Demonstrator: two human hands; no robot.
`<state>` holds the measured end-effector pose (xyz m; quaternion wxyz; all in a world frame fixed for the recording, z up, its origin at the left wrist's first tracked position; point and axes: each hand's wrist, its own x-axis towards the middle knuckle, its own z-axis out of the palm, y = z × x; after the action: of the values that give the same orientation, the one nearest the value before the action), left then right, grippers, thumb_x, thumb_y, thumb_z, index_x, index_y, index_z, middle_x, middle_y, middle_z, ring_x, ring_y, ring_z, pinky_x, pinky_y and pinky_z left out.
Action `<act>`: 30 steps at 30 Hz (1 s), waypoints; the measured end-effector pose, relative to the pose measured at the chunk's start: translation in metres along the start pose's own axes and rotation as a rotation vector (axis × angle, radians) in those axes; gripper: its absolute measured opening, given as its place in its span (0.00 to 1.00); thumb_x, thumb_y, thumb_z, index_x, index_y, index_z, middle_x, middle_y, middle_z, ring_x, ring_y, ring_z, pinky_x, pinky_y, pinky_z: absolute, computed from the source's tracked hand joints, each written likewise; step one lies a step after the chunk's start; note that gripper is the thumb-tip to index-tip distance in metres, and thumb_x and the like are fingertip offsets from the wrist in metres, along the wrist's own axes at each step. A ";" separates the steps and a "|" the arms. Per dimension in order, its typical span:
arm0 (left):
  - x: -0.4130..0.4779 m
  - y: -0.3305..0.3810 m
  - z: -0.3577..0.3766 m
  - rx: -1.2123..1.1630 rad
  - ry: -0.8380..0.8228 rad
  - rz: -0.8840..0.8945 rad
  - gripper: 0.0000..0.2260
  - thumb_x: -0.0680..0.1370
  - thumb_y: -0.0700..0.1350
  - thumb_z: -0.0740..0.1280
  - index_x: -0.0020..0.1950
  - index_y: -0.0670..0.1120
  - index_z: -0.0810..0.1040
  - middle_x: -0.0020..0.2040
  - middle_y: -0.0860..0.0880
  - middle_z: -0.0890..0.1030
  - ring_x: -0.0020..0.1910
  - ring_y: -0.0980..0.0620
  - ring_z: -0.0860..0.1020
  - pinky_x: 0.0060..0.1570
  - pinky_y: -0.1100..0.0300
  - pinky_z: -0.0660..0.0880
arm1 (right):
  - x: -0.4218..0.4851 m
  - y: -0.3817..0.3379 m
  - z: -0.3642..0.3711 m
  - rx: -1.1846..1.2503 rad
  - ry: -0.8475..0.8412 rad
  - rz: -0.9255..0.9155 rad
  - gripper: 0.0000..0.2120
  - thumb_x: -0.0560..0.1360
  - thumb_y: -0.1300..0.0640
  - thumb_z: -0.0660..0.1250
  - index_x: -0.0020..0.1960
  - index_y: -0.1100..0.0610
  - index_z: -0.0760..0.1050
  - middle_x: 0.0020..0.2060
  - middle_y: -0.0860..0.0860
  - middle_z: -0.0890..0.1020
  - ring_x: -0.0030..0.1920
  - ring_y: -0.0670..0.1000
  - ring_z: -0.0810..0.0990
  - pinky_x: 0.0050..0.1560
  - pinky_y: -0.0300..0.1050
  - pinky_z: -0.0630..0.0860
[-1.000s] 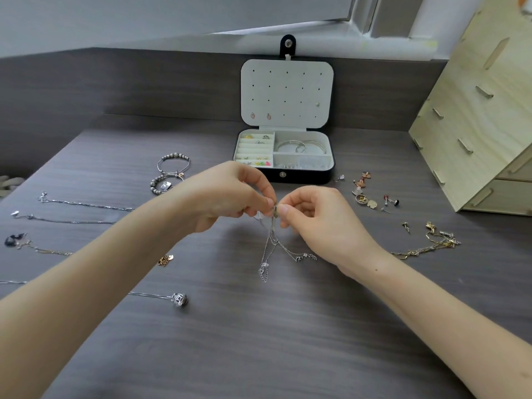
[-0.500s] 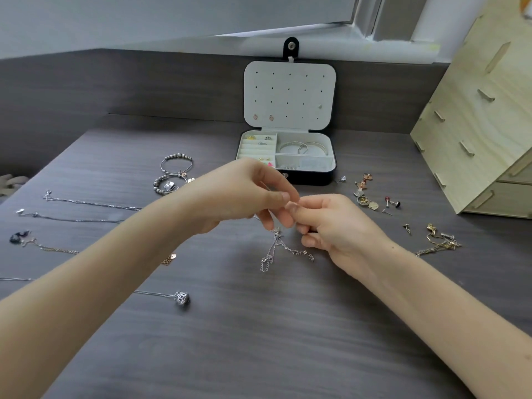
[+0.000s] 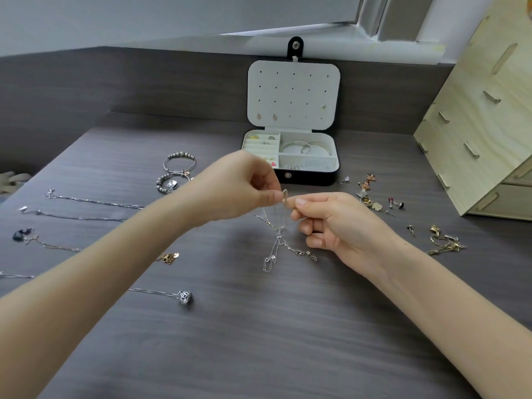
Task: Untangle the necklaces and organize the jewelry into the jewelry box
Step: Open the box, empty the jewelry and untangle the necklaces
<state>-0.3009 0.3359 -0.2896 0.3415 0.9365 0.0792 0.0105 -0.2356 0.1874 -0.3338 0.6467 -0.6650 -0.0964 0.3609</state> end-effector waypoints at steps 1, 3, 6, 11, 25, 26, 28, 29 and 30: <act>0.001 0.000 -0.004 0.010 -0.013 -0.012 0.06 0.76 0.45 0.68 0.41 0.45 0.80 0.37 0.42 0.80 0.33 0.52 0.73 0.34 0.59 0.70 | 0.000 0.000 0.000 -0.019 0.003 -0.009 0.05 0.77 0.63 0.63 0.46 0.60 0.78 0.33 0.51 0.75 0.27 0.46 0.67 0.22 0.35 0.62; 0.003 0.002 -0.011 0.027 -0.038 -0.033 0.06 0.76 0.46 0.67 0.42 0.46 0.79 0.42 0.43 0.82 0.39 0.46 0.76 0.40 0.55 0.73 | -0.001 0.000 0.000 -0.064 0.009 -0.024 0.04 0.76 0.63 0.64 0.48 0.60 0.77 0.34 0.51 0.75 0.27 0.46 0.67 0.22 0.36 0.62; 0.005 0.005 -0.019 -0.071 -0.078 -0.057 0.06 0.77 0.45 0.66 0.40 0.46 0.78 0.37 0.50 0.81 0.35 0.58 0.76 0.36 0.66 0.70 | -0.002 0.000 0.001 -0.103 0.021 -0.034 0.06 0.75 0.66 0.65 0.52 0.61 0.76 0.34 0.51 0.74 0.27 0.46 0.67 0.21 0.36 0.61; 0.007 0.009 -0.026 -0.257 -0.081 -0.063 0.07 0.79 0.43 0.64 0.41 0.45 0.76 0.38 0.51 0.84 0.33 0.61 0.77 0.32 0.69 0.69 | -0.004 0.001 0.001 -0.285 0.012 -0.171 0.11 0.73 0.65 0.68 0.55 0.56 0.77 0.34 0.49 0.73 0.26 0.42 0.67 0.24 0.34 0.63; -0.005 0.000 -0.068 -1.045 0.080 -0.133 0.06 0.74 0.36 0.62 0.38 0.44 0.73 0.33 0.48 0.79 0.30 0.55 0.72 0.26 0.68 0.65 | 0.002 -0.025 0.035 -0.286 -0.199 -0.356 0.05 0.76 0.61 0.66 0.42 0.58 0.76 0.40 0.53 0.83 0.42 0.47 0.81 0.49 0.34 0.76; -0.009 -0.007 -0.072 -1.093 0.113 -0.150 0.06 0.73 0.36 0.63 0.38 0.44 0.74 0.33 0.48 0.80 0.30 0.55 0.72 0.26 0.68 0.65 | 0.001 -0.026 0.036 -0.240 -0.229 -0.338 0.05 0.76 0.62 0.65 0.41 0.59 0.76 0.37 0.53 0.83 0.40 0.49 0.81 0.48 0.36 0.78; -0.019 -0.020 -0.081 -1.159 0.192 -0.175 0.03 0.68 0.37 0.65 0.37 0.45 0.75 0.34 0.48 0.81 0.30 0.55 0.73 0.27 0.67 0.64 | -0.003 -0.029 0.037 -0.218 -0.252 -0.315 0.06 0.76 0.62 0.65 0.41 0.59 0.76 0.30 0.51 0.80 0.33 0.50 0.79 0.41 0.38 0.78; -0.025 -0.027 -0.084 -1.167 0.229 -0.183 0.03 0.66 0.38 0.66 0.38 0.45 0.76 0.35 0.48 0.81 0.30 0.55 0.74 0.28 0.67 0.64 | -0.004 -0.030 0.039 -0.237 -0.253 -0.312 0.06 0.76 0.62 0.65 0.41 0.59 0.76 0.28 0.50 0.78 0.30 0.49 0.77 0.37 0.40 0.77; -0.031 -0.034 -0.086 -1.159 0.260 -0.188 0.04 0.66 0.39 0.67 0.39 0.44 0.76 0.35 0.49 0.82 0.31 0.55 0.75 0.29 0.67 0.64 | -0.005 -0.030 0.040 -0.261 -0.252 -0.310 0.06 0.76 0.62 0.65 0.41 0.59 0.77 0.27 0.49 0.76 0.28 0.48 0.74 0.34 0.40 0.75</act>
<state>-0.3426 0.4117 -0.2444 0.7835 0.5777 0.1841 0.1360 -0.2533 0.2204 -0.3004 0.5859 -0.6699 -0.3229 0.3219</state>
